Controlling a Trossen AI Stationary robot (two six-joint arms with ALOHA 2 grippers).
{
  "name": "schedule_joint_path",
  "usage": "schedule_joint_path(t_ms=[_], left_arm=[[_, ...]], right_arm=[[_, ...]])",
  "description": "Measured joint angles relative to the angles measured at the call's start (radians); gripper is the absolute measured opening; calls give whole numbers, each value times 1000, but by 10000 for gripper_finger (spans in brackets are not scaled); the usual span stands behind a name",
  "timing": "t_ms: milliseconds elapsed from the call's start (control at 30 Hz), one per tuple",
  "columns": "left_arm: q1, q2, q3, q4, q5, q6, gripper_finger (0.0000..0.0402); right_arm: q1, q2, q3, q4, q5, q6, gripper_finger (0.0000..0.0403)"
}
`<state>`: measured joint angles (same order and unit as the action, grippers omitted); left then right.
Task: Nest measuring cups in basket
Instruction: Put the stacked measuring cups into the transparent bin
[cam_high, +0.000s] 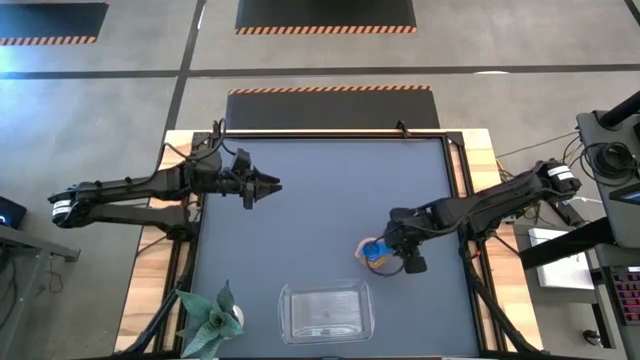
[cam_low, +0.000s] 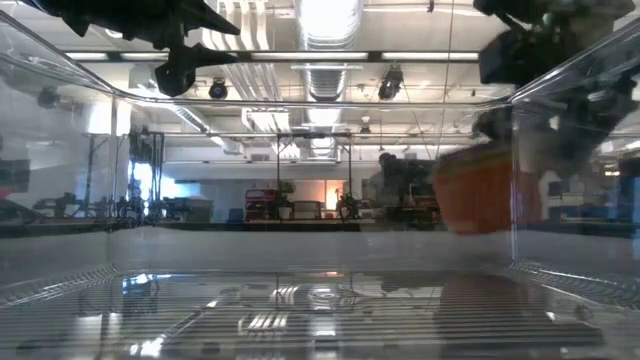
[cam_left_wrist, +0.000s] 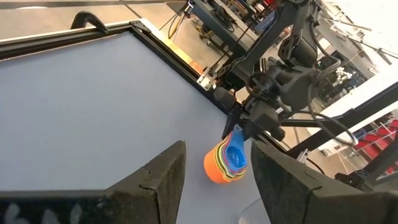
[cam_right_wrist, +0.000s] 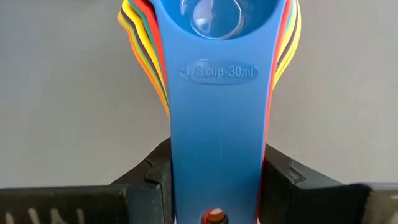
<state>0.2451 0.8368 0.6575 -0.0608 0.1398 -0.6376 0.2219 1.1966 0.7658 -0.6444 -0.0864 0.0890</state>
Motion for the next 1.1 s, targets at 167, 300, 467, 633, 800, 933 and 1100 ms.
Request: schedule_joint_path(t_ms=[167,300,467,633,800,933,1100], left_arm=[[0,5,0,0,0,0,165],[0,23,0,0,0,4,165],[0,39,0,0,0,4,165],[1,39,-1,2,0,9,165],[1,39,-1,9,-1,18,165],[1,33,-1,9,0,15,165],[1,10,0,8,0,11,165]], right_arm=[[0,-18,0,36,5,33,135],[0,-24,0,42,8,55,134],[0,-52,31,100,29,76,134],[0,-30,171,106,44,60,133],[3,67,313,96,40,23,133],[26,167,418,94,32,15,132],[71,271,526,96,26,21,132]])
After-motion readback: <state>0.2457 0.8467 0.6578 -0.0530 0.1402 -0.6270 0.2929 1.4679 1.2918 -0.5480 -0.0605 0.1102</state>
